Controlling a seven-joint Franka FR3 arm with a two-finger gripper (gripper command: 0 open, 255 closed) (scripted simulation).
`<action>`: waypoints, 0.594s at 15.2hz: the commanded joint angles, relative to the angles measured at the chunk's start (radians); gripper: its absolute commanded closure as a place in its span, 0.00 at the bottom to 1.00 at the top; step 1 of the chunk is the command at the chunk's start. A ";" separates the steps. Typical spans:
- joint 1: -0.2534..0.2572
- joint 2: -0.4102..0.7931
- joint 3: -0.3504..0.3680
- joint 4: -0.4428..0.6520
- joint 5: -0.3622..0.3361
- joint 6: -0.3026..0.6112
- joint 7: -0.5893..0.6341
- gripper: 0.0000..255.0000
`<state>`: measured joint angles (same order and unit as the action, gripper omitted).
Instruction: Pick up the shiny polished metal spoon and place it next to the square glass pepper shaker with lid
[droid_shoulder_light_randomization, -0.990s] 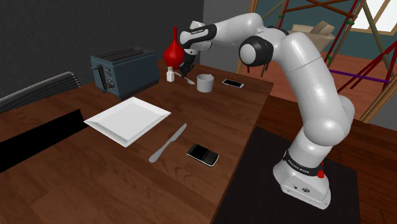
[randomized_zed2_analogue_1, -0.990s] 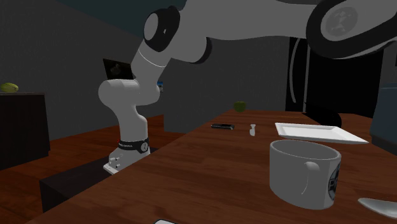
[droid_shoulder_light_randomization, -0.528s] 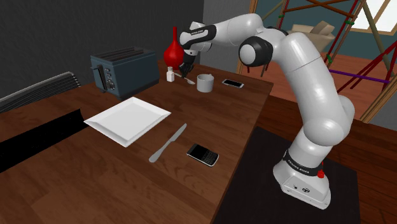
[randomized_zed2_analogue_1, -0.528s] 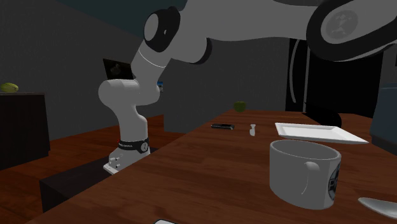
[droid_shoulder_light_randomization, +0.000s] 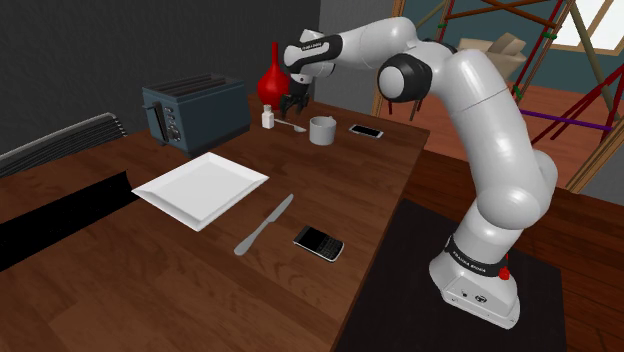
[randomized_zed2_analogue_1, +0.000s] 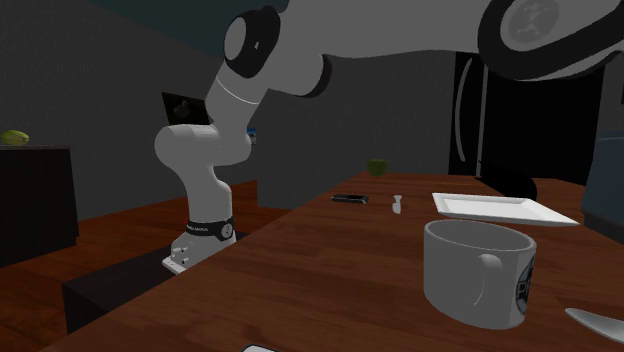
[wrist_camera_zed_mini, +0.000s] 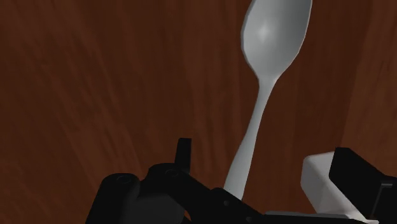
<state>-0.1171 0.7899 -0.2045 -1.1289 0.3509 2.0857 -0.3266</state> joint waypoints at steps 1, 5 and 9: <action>0.000 -0.036 -0.006 -0.001 -0.006 -0.034 0.005 0.00; -0.001 -0.050 -0.008 0.000 -0.009 -0.049 0.006 0.00; -0.001 -0.050 -0.008 0.000 -0.009 -0.049 0.006 0.00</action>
<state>-0.1178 0.7400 -0.2122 -1.1290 0.3421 2.0365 -0.3205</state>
